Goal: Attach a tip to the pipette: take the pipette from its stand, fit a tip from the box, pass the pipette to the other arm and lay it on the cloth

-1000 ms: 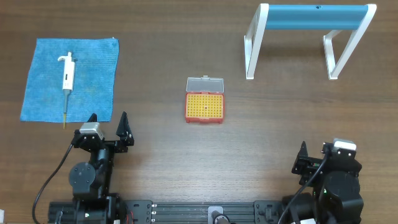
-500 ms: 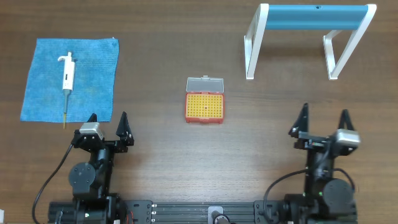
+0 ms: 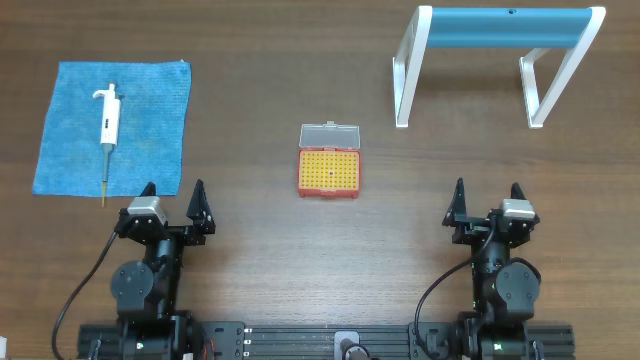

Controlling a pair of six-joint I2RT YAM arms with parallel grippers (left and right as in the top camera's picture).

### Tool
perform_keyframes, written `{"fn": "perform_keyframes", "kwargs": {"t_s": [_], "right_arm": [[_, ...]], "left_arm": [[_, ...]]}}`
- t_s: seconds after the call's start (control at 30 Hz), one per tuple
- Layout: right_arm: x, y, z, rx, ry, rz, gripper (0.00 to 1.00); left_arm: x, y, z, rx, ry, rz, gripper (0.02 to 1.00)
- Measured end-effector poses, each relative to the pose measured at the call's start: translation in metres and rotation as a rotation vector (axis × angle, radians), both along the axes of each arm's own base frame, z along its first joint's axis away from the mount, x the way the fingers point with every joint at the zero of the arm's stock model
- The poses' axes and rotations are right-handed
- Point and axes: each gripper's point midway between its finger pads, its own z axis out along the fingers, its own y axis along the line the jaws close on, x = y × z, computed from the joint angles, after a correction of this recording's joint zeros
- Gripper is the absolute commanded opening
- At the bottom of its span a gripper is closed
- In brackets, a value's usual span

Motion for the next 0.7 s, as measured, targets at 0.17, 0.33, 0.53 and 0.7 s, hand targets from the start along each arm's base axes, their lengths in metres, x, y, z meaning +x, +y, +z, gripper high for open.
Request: {"fn": "perform_keyframes", "kwargs": {"t_s": [0.17,0.33,0.53,0.7], "right_arm": [[0.0000,0.0006,-0.0007,0.001,0.002,0.005,0.915],[0.0001,0.0011,-0.0008,0.001,0.003,0.008,0.912],[0.0001,0.0017,-0.0008,0.001,0.003,0.011,0.912],[0.0001,0.0017,-0.0008,0.001,0.003,0.011,0.912]], "left_arm": [[0.0000,0.0000,0.0000,0.000,0.000,0.000,0.871],[0.0000,0.0001,0.0000,0.000,0.000,0.000,0.871],[0.0000,0.0000,0.0000,0.000,0.000,0.000,0.871],[0.0000,0.0000,0.0000,0.000,0.000,0.000,0.873]]}}
